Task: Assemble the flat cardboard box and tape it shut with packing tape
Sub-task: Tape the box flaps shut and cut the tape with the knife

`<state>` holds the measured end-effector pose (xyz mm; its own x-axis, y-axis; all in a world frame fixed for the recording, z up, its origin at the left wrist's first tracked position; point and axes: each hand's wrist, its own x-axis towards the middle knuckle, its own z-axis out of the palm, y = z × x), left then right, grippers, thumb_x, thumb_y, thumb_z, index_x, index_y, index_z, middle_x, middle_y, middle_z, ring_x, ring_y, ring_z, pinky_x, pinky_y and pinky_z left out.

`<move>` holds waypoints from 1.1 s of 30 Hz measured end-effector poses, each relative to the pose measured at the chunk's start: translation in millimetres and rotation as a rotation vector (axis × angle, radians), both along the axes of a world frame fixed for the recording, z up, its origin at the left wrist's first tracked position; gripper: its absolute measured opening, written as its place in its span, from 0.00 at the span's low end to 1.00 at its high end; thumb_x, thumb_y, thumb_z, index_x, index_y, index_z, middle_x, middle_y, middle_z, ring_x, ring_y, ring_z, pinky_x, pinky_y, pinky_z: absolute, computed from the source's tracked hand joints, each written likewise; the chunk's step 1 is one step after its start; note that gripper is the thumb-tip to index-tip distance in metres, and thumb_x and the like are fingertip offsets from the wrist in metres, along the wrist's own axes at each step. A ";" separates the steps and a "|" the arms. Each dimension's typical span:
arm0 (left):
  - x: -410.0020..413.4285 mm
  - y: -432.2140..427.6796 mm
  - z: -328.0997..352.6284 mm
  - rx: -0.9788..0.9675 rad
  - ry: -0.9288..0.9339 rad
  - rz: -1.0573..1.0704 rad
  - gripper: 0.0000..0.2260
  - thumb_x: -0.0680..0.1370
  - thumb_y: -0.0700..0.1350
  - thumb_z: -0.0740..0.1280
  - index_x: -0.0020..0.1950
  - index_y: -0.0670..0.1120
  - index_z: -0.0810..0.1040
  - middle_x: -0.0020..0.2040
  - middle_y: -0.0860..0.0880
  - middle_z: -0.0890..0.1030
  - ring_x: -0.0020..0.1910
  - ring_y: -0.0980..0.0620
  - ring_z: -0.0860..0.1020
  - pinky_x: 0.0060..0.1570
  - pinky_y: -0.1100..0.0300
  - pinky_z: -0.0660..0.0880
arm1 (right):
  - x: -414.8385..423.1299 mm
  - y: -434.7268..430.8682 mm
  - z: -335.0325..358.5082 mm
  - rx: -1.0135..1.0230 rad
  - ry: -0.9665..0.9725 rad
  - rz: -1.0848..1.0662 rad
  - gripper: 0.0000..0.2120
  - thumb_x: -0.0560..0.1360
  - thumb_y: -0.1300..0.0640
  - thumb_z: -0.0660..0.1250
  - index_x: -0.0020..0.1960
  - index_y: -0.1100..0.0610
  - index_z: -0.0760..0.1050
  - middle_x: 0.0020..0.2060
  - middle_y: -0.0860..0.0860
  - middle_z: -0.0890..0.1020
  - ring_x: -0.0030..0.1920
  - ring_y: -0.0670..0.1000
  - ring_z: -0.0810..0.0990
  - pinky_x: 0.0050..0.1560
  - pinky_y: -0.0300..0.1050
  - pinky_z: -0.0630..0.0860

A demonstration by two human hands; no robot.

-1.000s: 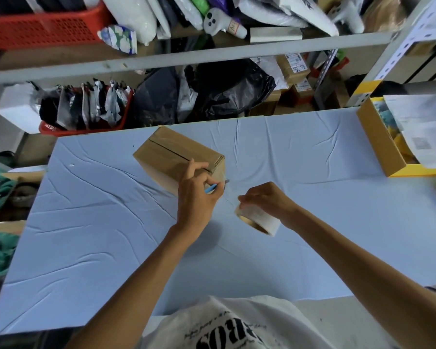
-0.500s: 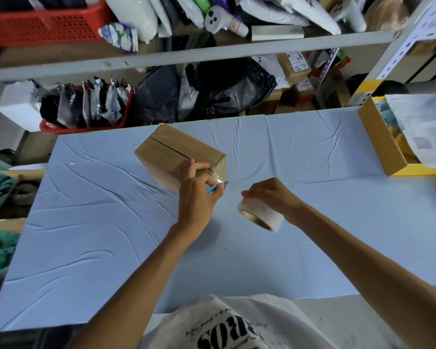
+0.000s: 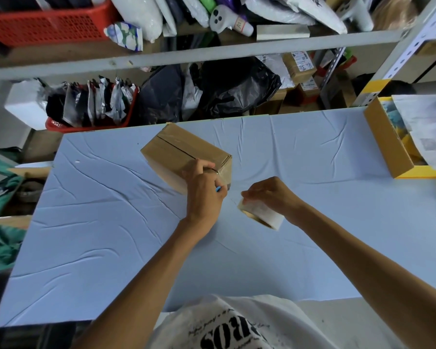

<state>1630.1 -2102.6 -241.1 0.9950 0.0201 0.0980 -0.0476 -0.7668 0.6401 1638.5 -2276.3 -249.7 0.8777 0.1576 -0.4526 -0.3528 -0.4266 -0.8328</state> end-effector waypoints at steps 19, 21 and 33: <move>1.7 11.6 -4.5 0.018 -0.012 -0.030 0.05 0.70 0.36 0.74 0.36 0.39 0.79 0.57 0.46 0.72 0.59 0.47 0.73 0.52 0.64 0.69 | -9.6 -33.5 -9.6 -0.540 -0.072 0.347 0.08 0.71 0.47 0.69 0.33 0.46 0.79 0.40 0.45 0.83 0.46 0.49 0.79 0.46 0.45 0.74; 0.5 12.6 -5.3 0.001 -0.022 -0.042 0.05 0.70 0.37 0.74 0.36 0.39 0.79 0.58 0.46 0.72 0.63 0.48 0.70 0.52 0.68 0.65 | -12.7 -40.5 -11.0 -0.471 -0.079 0.366 0.09 0.73 0.48 0.66 0.35 0.47 0.79 0.40 0.42 0.82 0.46 0.46 0.79 0.49 0.48 0.74; -5.3 18.1 -2.1 -0.041 -0.021 -0.062 0.06 0.71 0.40 0.74 0.37 0.42 0.78 0.60 0.46 0.73 0.68 0.49 0.67 0.55 0.69 0.64 | -16.7 -27.3 -19.3 -0.367 -0.150 0.564 0.11 0.78 0.48 0.61 0.37 0.40 0.73 0.39 0.40 0.80 0.44 0.45 0.77 0.45 0.39 0.71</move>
<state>1624.8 -2084.5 -243.2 0.9922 -0.0368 0.1195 -0.1078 -0.7355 0.6689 1621.8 -2303.6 -269.1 0.7637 0.4687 -0.4439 0.1138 -0.7746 -0.6221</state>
